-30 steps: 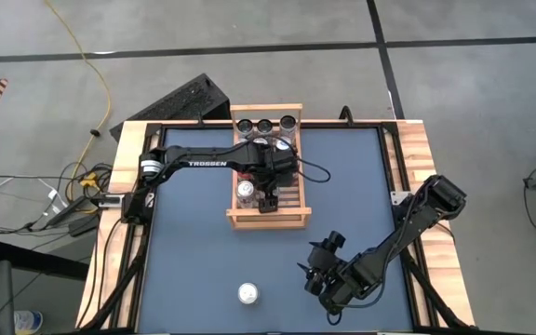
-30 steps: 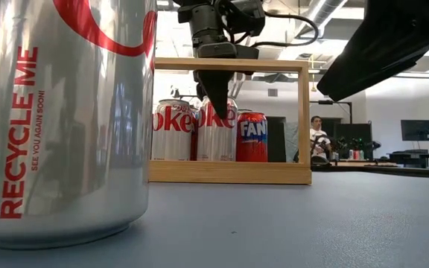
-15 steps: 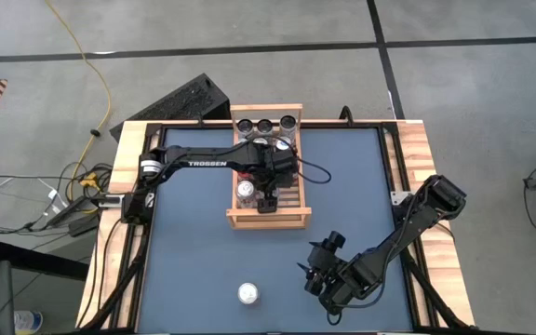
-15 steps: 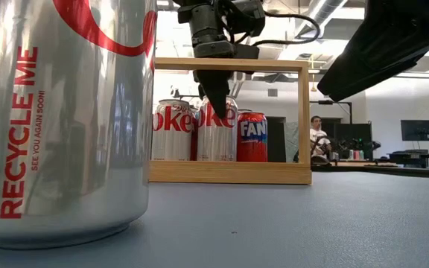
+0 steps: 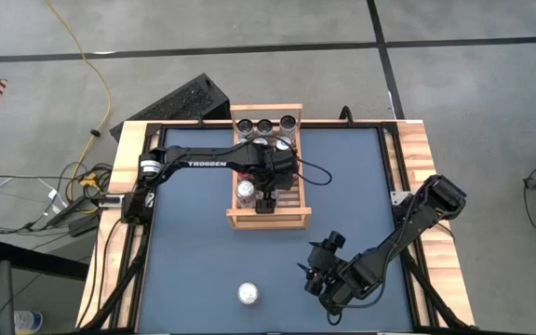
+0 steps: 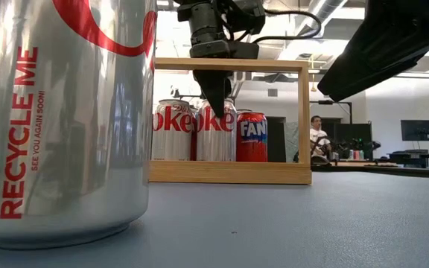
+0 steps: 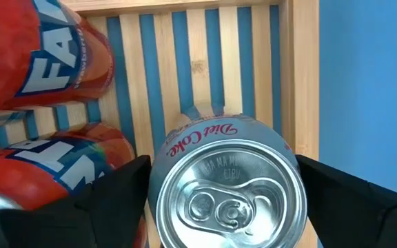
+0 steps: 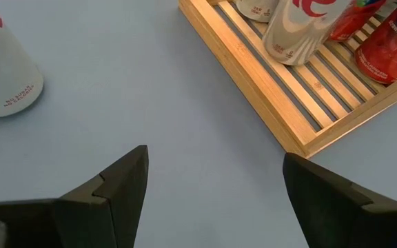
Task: Place canned beverage on shelf
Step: Put the right silver can on the shelf aligned with the other silver soda can
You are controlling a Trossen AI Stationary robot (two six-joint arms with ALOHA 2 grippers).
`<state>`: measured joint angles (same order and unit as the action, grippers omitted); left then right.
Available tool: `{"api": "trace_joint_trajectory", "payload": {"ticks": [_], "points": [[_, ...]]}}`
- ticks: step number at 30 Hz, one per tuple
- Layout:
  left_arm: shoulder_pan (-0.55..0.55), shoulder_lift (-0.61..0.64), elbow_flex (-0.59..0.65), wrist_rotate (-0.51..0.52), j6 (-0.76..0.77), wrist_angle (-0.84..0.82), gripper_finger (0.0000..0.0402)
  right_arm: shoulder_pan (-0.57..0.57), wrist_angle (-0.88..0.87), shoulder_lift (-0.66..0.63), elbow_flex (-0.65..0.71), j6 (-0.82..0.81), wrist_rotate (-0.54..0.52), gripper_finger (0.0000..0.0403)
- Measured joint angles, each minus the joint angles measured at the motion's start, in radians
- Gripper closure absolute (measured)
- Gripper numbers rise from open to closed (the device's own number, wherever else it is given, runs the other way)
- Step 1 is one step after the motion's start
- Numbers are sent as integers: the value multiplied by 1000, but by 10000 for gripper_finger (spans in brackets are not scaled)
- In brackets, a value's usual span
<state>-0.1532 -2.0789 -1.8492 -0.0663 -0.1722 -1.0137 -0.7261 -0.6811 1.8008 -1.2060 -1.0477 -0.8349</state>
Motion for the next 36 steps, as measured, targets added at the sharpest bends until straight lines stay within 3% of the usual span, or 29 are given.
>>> {"api": "trace_joint_trajectory", "payload": {"ticks": [4,11,36], "points": [[0,8,0,51,-8,11,67,0,0,0,0,0,0,97],[-1,9,0,29,-17,0,67,0,0,0,0,-2,0,97],[8,18,-1,121,-33,0,67,0,0,0,0,-2,26,97]]}}
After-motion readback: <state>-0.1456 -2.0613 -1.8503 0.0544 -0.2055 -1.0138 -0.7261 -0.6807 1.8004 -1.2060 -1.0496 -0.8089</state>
